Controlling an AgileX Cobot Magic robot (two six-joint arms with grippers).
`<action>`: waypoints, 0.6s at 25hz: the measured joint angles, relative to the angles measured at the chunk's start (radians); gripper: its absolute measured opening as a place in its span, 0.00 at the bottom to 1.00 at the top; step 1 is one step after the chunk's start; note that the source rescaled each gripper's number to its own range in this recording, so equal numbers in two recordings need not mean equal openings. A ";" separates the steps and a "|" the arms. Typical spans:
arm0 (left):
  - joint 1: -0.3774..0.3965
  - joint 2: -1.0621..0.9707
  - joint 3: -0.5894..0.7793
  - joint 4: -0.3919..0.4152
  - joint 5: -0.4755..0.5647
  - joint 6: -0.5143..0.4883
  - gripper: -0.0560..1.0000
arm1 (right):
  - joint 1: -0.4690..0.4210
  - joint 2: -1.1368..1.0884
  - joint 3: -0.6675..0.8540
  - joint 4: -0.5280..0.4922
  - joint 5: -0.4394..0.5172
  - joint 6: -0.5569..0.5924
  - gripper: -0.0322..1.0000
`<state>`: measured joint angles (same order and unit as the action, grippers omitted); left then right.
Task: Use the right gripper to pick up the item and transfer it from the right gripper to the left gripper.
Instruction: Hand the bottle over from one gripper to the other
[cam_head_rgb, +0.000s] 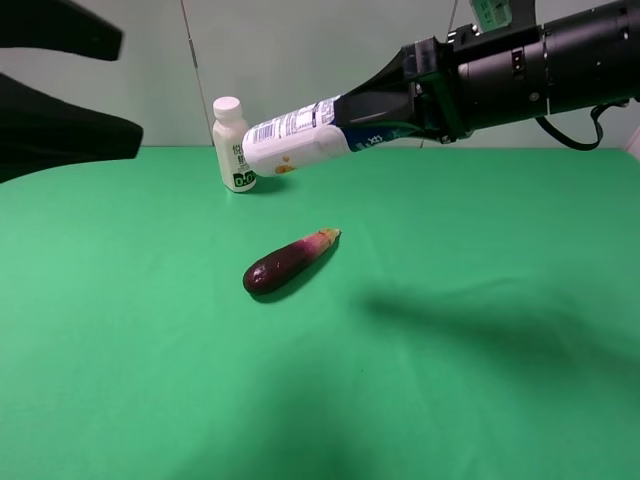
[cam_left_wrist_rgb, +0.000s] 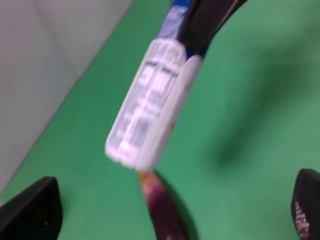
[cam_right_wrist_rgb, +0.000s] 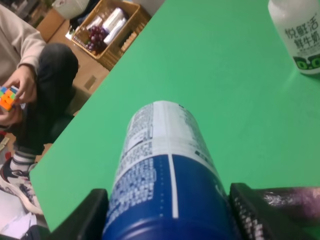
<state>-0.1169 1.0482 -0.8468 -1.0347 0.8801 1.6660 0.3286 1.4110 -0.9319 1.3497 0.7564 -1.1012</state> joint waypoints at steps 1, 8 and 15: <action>-0.016 0.033 -0.014 -0.004 0.011 0.039 1.00 | 0.000 0.000 0.000 -0.002 0.000 0.000 0.03; -0.152 0.214 -0.105 -0.014 0.015 0.213 1.00 | 0.000 0.000 0.000 -0.010 0.000 0.000 0.03; -0.228 0.306 -0.135 -0.014 -0.038 0.291 1.00 | 0.000 0.000 0.000 -0.031 0.003 0.000 0.03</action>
<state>-0.3446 1.3540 -0.9819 -1.0483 0.8420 1.9575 0.3286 1.4110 -0.9319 1.3191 0.7594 -1.1012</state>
